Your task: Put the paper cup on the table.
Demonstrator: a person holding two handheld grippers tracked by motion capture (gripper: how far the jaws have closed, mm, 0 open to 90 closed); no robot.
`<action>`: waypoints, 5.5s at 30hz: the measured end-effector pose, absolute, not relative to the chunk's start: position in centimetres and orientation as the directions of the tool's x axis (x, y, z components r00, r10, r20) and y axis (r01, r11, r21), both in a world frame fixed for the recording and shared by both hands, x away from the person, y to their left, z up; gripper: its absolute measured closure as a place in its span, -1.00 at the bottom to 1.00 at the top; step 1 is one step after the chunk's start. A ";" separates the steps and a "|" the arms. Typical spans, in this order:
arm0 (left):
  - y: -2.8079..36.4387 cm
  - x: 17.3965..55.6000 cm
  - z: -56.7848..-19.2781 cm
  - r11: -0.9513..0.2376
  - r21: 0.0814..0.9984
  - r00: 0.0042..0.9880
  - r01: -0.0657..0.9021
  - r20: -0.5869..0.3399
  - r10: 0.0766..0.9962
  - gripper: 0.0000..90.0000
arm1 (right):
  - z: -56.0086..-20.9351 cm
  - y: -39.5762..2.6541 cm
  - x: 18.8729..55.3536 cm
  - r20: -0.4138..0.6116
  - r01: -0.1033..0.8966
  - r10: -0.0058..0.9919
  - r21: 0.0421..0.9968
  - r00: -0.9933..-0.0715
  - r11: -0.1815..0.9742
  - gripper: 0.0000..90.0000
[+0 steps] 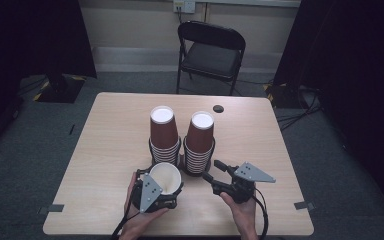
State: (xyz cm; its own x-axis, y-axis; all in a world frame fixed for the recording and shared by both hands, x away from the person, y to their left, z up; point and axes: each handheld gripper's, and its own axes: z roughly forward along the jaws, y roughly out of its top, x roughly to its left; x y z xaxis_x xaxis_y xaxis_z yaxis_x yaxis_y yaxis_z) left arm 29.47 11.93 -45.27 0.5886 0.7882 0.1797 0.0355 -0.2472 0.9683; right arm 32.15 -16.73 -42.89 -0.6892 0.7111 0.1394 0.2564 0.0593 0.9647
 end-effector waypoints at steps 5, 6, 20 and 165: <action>13.7 30.0 -45.2 -0.198 0.978 0.568 0.068 0.126 0.814 -0.82 | -43.9 -17.6 32.0 0.094 0.231 0.766 0.970 -0.636 0.072 -0.13; 14.0 30.1 -45.2 -0.189 0.979 0.566 0.070 0.117 0.816 -0.82 | -44.1 -17.8 31.9 0.096 0.229 0.772 0.971 -0.628 0.065 -0.14; 18.6 32.4 -44.4 -0.091 0.991 0.466 0.101 0.033 0.884 -0.81 | -46.7 -20.7 31.2 0.117 0.227 0.815 0.974 -0.568 0.018 -0.57; 20.9 31.1 -48.4 -0.068 0.946 0.475 0.316 -0.096 0.875 -0.65 | -49.6 -22.3 30.7 0.082 0.189 0.846 0.982 -0.526 0.022 -0.67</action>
State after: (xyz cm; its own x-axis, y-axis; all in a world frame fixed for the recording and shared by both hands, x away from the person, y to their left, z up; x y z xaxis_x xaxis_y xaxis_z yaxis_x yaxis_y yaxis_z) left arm 31.13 20.90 -48.42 0.4750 0.8747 -0.0963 0.3162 -0.0675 0.9463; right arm 30.72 -22.27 -49.59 -0.5262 0.8464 0.0818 0.1887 0.0225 0.9818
